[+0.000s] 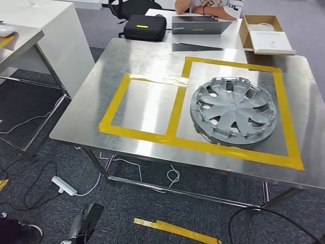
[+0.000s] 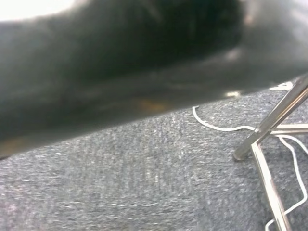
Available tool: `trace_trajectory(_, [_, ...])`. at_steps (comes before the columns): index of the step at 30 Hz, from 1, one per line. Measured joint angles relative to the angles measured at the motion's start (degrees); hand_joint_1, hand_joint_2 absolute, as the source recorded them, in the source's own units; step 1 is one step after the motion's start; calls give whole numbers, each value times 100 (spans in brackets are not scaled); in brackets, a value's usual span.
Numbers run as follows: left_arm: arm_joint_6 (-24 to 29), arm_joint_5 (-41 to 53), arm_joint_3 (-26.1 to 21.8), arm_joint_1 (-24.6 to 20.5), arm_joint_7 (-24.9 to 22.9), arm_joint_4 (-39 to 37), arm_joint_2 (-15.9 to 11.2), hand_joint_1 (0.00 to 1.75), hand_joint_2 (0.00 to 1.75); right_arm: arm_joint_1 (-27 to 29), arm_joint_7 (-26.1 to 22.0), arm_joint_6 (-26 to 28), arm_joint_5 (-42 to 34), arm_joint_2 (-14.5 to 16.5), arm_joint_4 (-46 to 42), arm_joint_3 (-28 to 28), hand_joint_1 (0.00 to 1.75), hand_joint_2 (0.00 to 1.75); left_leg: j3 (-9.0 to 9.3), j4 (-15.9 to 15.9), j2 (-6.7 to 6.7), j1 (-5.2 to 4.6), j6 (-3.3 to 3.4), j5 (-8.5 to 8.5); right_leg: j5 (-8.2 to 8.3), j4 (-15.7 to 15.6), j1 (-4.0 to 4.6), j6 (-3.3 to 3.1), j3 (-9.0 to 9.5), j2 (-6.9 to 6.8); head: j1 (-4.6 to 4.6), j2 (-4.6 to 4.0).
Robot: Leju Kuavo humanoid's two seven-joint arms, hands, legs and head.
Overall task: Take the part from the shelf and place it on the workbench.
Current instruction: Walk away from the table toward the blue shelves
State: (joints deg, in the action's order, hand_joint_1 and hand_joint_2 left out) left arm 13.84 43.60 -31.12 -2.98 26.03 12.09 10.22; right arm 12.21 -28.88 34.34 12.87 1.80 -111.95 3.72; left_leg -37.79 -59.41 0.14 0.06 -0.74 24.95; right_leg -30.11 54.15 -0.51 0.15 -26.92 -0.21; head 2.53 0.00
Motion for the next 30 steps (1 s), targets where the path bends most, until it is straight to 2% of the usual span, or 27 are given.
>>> trace_trajectory(2, [0,0,-5,1,0,0,-1,0,0,9,11,-3,-5,15,8,-2,0,0,-159,-697,-3,16,-50,616,127,19,4,-51,-124,-8,25,0])
trace_trajectory(3, [0,0,-7,0,0,0,-1,0,0,13,12,-3,-7,19,14,-3,0,0,-215,-1065,-3,21,-65,817,191,37,9,-54,-203,-8,27,0])
trace_trajectory(4, [0,0,-7,-1,0,0,-1,0,0,16,14,-3,-7,22,22,-3,0,0,-208,-1311,-3,23,-71,892,252,61,16,-54,-287,-8,27,0])
trace_trajectory(5, [0,0,-8,-1,0,0,-1,0,0,21,15,-3,-8,25,30,-3,0,0,-116,-1366,-3,23,-64,844,307,89,23,-49,-388,-6,29,0])
trace_trajectory(6, [0,0,-10,-3,0,0,-1,0,0,24,17,-2,-10,26,37,-3,0,0,73,-1204,-3,22,-45,714,355,121,32,-42,-482,-2,29,0])
trace_trajectory(7, [0,0,-14,-6,0,0,-2,0,0,26,20,-2,-12,26,40,-3,0,0,352,-862,-5,17,-10,579,397,155,38,-31,-563,2,30,0])
trace_trajectory(9, [1,-1,-20,-22,1,0,-12,0,0,35,32,1,-26,33,44,-7,0,0,924,-40,-10,-7,69,516,469,218,60,14,-683,3,26,-1])
trace_trajectory(10, [1,-2,-21,-29,1,0,-14,0,0,44,40,1,-37,38,47,-10,0,0,1091,234,-13,-23,100,545,507,236,63,46,-716,-2,24,-1])
trace_trajectory(11, [2,-3,-22,-32,2,0,-15,0,0,57,47,2,-51,43,51,-17,0,0,1155,372,-14,-39,123,578,548,242,62,82,-737,-9,21,-1])
trace_trajectory(13, [2,-16,-26,-21,3,0,3,0,0,95,55,3,-83,58,60,-48,0,0,1095,422,-3,-44,181,493,610,241,49,155,-775,-10,24,0])
trace_trajectory(14, [2,-23,-29,-18,4,0,8,0,0,118,56,3,-98,66,64,-74,0,0,1041,438,8,-37,220,425,529,294,44,186,-830,-2,19,0])
trace_trajectory(15, [2,-32,-34,-18,5,0,12,0,0,139,57,2,-112,73,70,-103,0,0,968,453,22,-25,257,347,338,446,39,215,-914,6,10,0])
trace_trajectory(17, [2,-40,-42,-24,9,0,8,0,0,174,61,0,-138,82,91,-147,0,0,784,457,39,-23,303,198,-253,1078,22,261,-1125,12,-9,0])
trace_trajectory(18, [2,-46,-44,-24,10,0,7,0,0,188,65,-1,-151,88,107,-162,0,0,687,452,43,-27,310,126,-476,1456,14,280,-1204,12,-13,-1])
trace_trajectory(19, [2,-56,-46,-23,13,0,8,0,0,201,79,-2,-165,96,131,-181,0,0,588,446,46,-32,308,52,-557,1744,10,292,-1223,12,-12,-1])
trace_trajectory(20, [2,-69,-47,-22,14,0,8,0,0,213,93,-3,-176,103,159,-206,0,0,490,439,47,-35,300,-20,-494,1863,7,300,-1160,12,-13,-1])
trace_trajectory(21, [2,-81,-48,-21,15,0,8,0,0,221,107,-5,-185,111,190,-233,0,0,398,431,48,-35,288,-89,-335,1784,3,300,-999,12,-12,-1])
trace_trajectory(22, [2,-92,-49,-21,17,0,9,0,0,225,118,-6,-192,118,218,-257,0,0,314,421,47,-36,272,-155,-160,1499,-1,294,-731,11,-12,-1])
trace_trajectory(23, [2,-96,-50,-21,18,0,9,0,0,226,121,-7,-193,125,237,-273,0,0,249,407,45,-41,252,-212,-71,1063,-2,282,-381,11,-12,-1])
trace_trajectory(24, [2,-98,-52,-22,20,0,11,0,0,222,122,-7,-194,131,251,-281,0,0,200,389,44,-50,228,-263,-81,569,0,261,-14,11,-9,-1])
trace_trajectory(25, [2,-99,-54,-23,21,0,12,0,0,222,123,-7,-194,138,264,-286,0,0,172,376,43,-57,200,-318,-139,187,7,232,242,11,-5,-1])
trace_trajectory(26, [3,-99,-55,-23,22,0,12,0,0,226,123,-7,-193,146,275,-291,0,0,155,368,44,-59,170,-370,-208,-48,19,198,385,12,-8,-1])
trace_trajectory(27, [4,-101,-56,-20,23,0,13,0,0,235,127,-7,-192,154,290,-296,0,0,142,367,45,-56,136,-422,-225,-133,32,155,405,13,-11,-1])
trace_trajectory(28, [5,-102,-57,-14,23,-1,10,0,0,245,133,-8,-189,167,308,-306,0,0,128,360,44,-43,98,-443,-187,-108,32,103,338,7,-17,-2])
trace_trajectory(29, [8,-103,-57,-3,24,-1,5,0,0,253,143,-9,-186,185,325,-318,0,0,97,318,40,-31,58,-366,-139,-100,30,48,285,-1,-22,-2])
trace_trajectory(30, [13,-105,-58,11,25,-2,2,0,0,261,156,-10,-182,205,347,-337,0,0,49,198,35,-22,20,-176,-78,-97,25,-7,222,-10,-13,-2])
